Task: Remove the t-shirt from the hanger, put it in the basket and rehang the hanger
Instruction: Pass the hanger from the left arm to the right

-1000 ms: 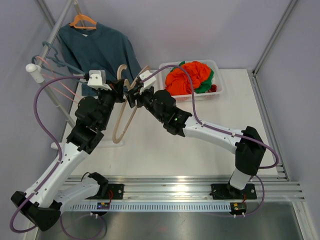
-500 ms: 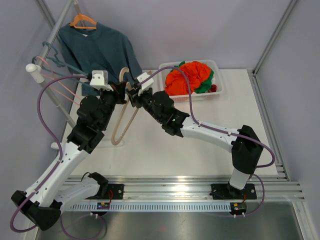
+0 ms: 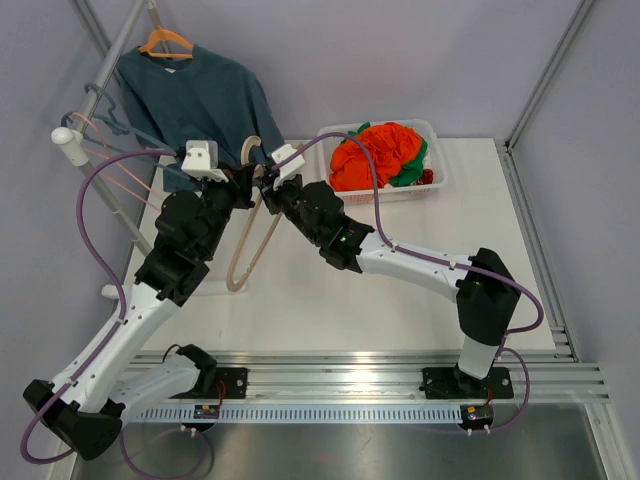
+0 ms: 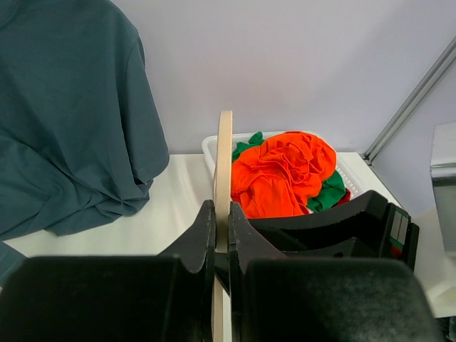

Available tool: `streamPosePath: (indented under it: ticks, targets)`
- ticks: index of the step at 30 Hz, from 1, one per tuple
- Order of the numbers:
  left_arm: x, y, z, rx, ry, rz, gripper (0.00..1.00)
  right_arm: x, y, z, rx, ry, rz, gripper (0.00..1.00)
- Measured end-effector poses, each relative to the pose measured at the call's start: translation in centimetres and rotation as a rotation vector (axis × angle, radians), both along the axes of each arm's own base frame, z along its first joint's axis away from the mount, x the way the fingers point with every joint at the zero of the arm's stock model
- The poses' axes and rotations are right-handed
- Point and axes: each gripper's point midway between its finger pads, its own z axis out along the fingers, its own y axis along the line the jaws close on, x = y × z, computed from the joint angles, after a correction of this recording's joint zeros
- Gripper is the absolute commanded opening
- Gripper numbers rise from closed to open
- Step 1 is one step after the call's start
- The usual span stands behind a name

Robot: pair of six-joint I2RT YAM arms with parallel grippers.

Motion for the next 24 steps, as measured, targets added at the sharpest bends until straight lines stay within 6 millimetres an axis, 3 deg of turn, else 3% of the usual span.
streamPosePath:
  ticks: [3, 4, 8, 12, 15, 18, 19, 22, 24]
  targets:
    - [0.0, 0.0, 0.0, -0.004, 0.000, 0.000, 0.01, 0.1, 0.0, 0.1, 0.005, -0.002, -0.003, 0.09]
    - [0.0, 0.0, 0.1, -0.005, -0.002, 0.000, 0.01, 0.1, 0.0, 0.1, 0.007, -0.003, -0.003, 0.00]
    - [0.0, 0.0, 0.1, -0.006, -0.004, -0.002, 0.12, 0.1, 0.0, 0.2, 0.009, -0.006, -0.004, 0.00]
    - [-0.1, -0.4, 0.6, -0.018, -0.017, -0.020, 0.45, 0.2, -0.1, 0.3, 0.011, -0.009, -0.012, 0.00]
    - [-0.3, -0.6, 1.1, -0.025, -0.035, -0.037, 0.59, 0.4, -0.3, 0.2, 0.011, -0.008, -0.022, 0.00]
    - [-0.5, -0.4, 1.6, -0.033, -0.050, -0.036, 0.66, 0.7, -0.7, 0.3, 0.019, -0.010, -0.041, 0.00]
    - [-0.5, -0.4, 1.7, -0.034, -0.053, -0.036, 0.74, 0.8, -0.7, 0.2, 0.018, -0.009, -0.043, 0.00]
    - [-0.6, 0.0, 1.9, -0.030, -0.061, -0.027, 0.86, 1.0, -1.0, 0.0, 0.019, -0.007, -0.056, 0.00]
    - [-0.8, -0.3, 2.1, -0.027, -0.067, -0.045, 0.89, 1.0, -1.1, -0.4, 0.012, -0.004, -0.057, 0.00]
